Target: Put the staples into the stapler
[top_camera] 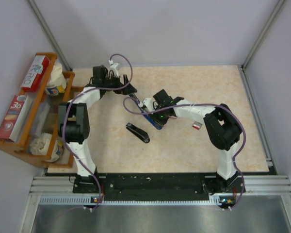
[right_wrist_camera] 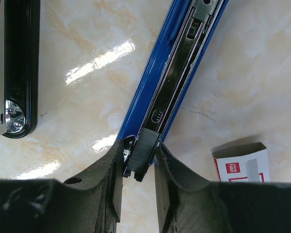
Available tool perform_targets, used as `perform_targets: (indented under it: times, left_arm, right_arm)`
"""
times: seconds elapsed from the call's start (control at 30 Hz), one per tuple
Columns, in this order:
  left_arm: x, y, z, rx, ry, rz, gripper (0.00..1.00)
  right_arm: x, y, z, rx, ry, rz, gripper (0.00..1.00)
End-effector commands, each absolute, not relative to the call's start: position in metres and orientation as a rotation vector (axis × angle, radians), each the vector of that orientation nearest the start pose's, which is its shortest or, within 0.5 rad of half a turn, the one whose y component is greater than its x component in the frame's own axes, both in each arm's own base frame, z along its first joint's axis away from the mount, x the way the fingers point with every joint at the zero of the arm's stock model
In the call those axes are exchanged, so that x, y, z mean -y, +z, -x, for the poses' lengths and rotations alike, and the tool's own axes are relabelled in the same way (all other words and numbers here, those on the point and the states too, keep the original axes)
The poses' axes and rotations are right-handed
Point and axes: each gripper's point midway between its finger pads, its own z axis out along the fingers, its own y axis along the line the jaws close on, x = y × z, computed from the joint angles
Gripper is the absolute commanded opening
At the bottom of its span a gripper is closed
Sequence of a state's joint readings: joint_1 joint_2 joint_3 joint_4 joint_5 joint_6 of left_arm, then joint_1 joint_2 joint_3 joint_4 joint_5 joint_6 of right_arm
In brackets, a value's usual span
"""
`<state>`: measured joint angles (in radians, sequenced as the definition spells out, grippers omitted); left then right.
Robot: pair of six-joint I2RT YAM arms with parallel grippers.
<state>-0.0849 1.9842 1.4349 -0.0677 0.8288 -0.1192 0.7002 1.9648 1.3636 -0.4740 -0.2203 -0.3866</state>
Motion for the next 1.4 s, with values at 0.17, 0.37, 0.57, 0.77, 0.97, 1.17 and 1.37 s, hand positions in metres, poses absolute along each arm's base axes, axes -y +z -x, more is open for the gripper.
perform_targets:
  times: [0.17,0.37,0.57,0.77,0.97,1.17,1.37]
  left_arm:
    - [0.229,0.17,-0.417,-1.982,-1.36,-0.624,0.99]
    - [0.248,0.179,-0.4,-1.934,-1.441,-0.681,0.99]
    - [0.261,0.188,-0.377,-1.896,-1.534,-0.74,0.99]
    - [0.263,0.19,-0.363,-1.887,-1.581,-0.765,0.99]
    - [0.263,0.189,-0.358,-1.881,-1.594,-0.768,0.99]
    - [0.262,0.201,-0.374,-1.865,-1.528,-0.728,0.99]
    - [0.251,0.231,-0.404,-1.822,-1.462,-0.668,0.99]
  right_arm:
    - [-0.307,0.013,-0.328,-2.198,0.349,1.514,0.23]
    - [-0.307,0.014,-0.331,-2.19,0.335,1.502,0.23]
    - [-0.306,0.017,-0.338,-2.153,0.299,1.475,0.22]
    - [-0.308,0.024,-0.345,-2.102,0.289,1.426,0.22]
    - [-0.306,0.02,-0.345,-2.106,0.282,1.418,0.22]
    - [-0.308,0.026,-0.342,-2.082,0.334,1.417,0.22]
    - [-0.305,0.029,-0.342,-2.084,0.38,1.392,0.22]
